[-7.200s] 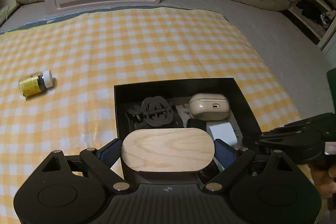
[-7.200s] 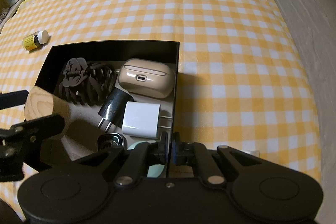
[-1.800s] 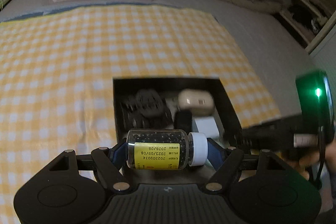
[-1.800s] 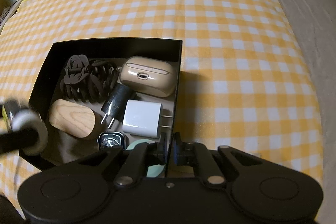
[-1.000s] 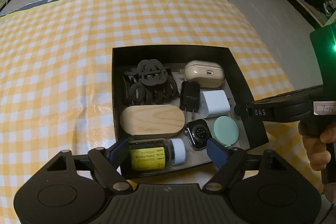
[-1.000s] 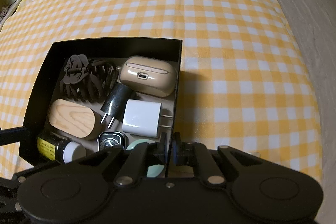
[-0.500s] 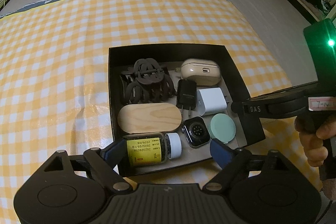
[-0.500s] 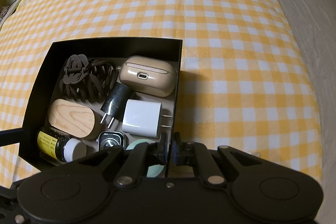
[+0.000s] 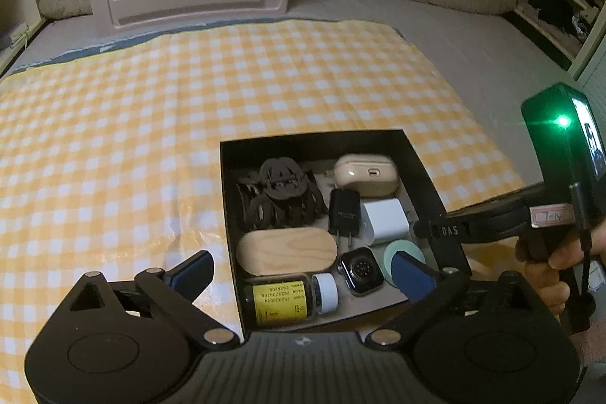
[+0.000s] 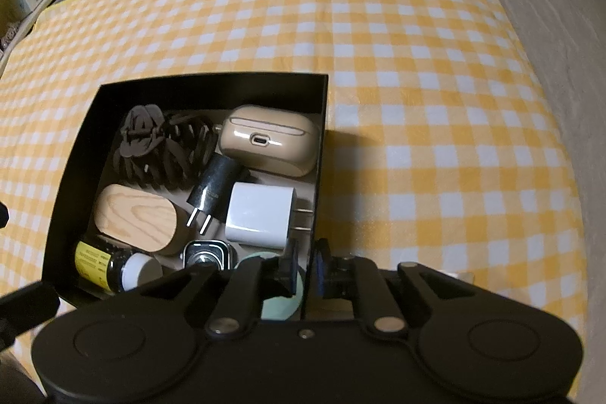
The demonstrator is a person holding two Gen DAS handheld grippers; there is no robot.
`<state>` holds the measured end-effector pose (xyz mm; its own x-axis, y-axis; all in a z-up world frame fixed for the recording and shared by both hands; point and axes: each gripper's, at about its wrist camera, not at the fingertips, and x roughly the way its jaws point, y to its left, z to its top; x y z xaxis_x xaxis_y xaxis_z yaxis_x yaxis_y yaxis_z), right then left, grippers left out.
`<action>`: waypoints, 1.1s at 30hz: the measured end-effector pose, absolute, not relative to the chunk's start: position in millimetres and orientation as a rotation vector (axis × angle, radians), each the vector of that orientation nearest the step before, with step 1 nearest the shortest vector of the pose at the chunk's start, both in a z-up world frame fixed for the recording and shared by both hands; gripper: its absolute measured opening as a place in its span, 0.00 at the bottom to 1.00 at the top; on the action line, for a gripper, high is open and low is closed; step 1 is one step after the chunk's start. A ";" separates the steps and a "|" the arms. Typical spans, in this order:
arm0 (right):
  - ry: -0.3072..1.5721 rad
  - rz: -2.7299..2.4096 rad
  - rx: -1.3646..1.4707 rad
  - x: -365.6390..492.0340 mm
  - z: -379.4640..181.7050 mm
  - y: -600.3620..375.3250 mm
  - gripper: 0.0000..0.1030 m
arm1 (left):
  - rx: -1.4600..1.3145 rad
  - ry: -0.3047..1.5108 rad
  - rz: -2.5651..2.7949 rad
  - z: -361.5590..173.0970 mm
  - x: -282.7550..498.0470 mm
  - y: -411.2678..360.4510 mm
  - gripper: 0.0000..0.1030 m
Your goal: Organize rigid objects
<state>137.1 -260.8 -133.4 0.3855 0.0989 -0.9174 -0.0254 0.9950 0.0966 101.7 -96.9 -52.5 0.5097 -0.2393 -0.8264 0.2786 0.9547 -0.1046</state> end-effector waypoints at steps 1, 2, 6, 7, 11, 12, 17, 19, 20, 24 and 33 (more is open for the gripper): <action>1.158 0.083 0.066 134.1 -129.6 -261.5 0.13 | 0.037 0.983 -0.314 -51.6 101.4 -95.4 0.98; 1.144 0.086 0.062 131.6 -126.2 -262.5 0.16 | 0.034 0.980 -0.315 -50.9 101.2 -93.9 0.99; 1.088 0.093 0.058 119.4 -100.5 -262.3 0.23 | 0.046 0.959 -0.315 -48.3 99.8 -94.1 1.00; 1.068 0.094 0.055 115.4 -92.8 -262.3 0.24 | 0.047 0.953 -0.312 -47.1 99.3 -92.8 1.00; 0.993 0.115 0.062 96.1 -62.6 -260.6 0.33 | 0.043 0.928 -0.289 -41.0 97.0 -88.1 1.00; 0.973 0.115 0.060 90.1 -55.7 -259.2 0.38 | 0.044 0.921 -0.282 -38.9 95.9 -86.1 1.00; 0.883 0.101 0.049 63.3 -27.2 -249.3 0.52 | 0.019 0.889 -0.262 -27.6 89.9 -74.8 1.00; 0.850 0.081 0.050 54.5 -19.7 -246.8 0.58 | 0.015 0.870 -0.259 -22.3 86.9 -71.1 1.00; 0.834 0.070 0.043 50.3 -16.7 -245.8 0.63 | 0.016 0.858 -0.257 -19.4 84.2 -69.0 1.00; 0.763 0.042 0.000 31.6 -3.6 -239.7 0.79 | 0.019 0.816 -0.240 -9.3 73.5 -62.2 1.00; 0.670 0.033 0.040 -9.9 7.1 -224.3 1.00 | 0.031 0.742 -0.281 1.3 37.3 -50.2 1.00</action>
